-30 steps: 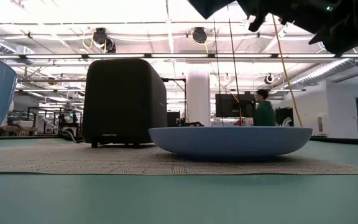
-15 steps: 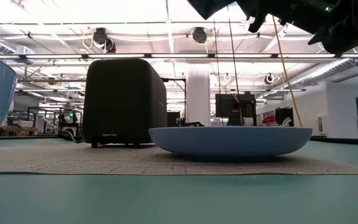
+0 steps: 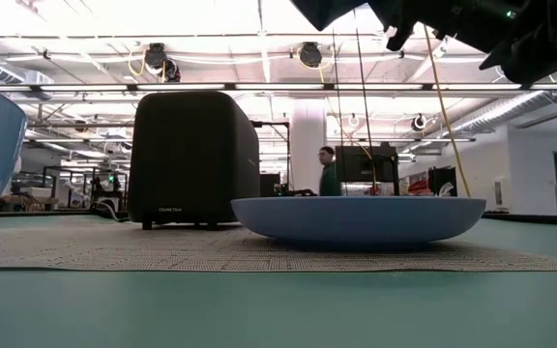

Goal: Arrange a breakfast setting
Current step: Pour the cereal into the blue bowl

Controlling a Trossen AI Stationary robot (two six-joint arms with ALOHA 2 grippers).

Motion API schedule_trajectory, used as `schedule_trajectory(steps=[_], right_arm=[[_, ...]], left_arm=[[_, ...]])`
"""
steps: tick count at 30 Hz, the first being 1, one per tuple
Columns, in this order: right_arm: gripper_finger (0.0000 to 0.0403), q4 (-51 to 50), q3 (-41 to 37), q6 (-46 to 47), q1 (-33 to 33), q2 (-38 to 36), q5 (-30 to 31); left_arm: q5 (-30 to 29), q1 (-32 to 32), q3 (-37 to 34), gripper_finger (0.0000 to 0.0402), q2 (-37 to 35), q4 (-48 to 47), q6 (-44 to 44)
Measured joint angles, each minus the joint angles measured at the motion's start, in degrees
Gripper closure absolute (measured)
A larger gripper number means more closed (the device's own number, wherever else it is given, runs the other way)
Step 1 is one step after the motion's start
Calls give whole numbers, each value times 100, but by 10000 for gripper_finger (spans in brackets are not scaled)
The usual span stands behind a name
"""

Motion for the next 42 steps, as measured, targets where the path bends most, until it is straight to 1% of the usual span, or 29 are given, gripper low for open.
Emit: schedule_trajectory(steps=[3, 6, 15, 17, 20, 34, 38, 42], right_arm=[[181, -3, -2, -2, 0, 0, 16], [181, -3, -4, -2, 0, 0, 29], [181, -5, -4, -4, 0, 0, 51], [181, -5, -4, -7, 0, 0, 53], [181, -5, -4, -7, 0, 0, 51], [181, -9, -11, -70, 0, -199, 5], [181, -11, -11, -69, 0, -199, 1], [181, -11, -11, -68, 0, -201, -8]], left_arm=[[-162, 0, 0, 246, 0, -12, 5], [-192, 0, 0, 233, 0, -13, 9], [-190, 0, 0, 131, -2, -13, 7], [-190, 0, 0, 114, -2, -22, 7], [-190, 0, 0, 99, -2, -24, 7], [-190, 0, 0, 94, -9, -87, 157], [-190, 0, 0, 94, -9, -447, 115], [-188, -2, 0, 94, -9, -965, -128]])
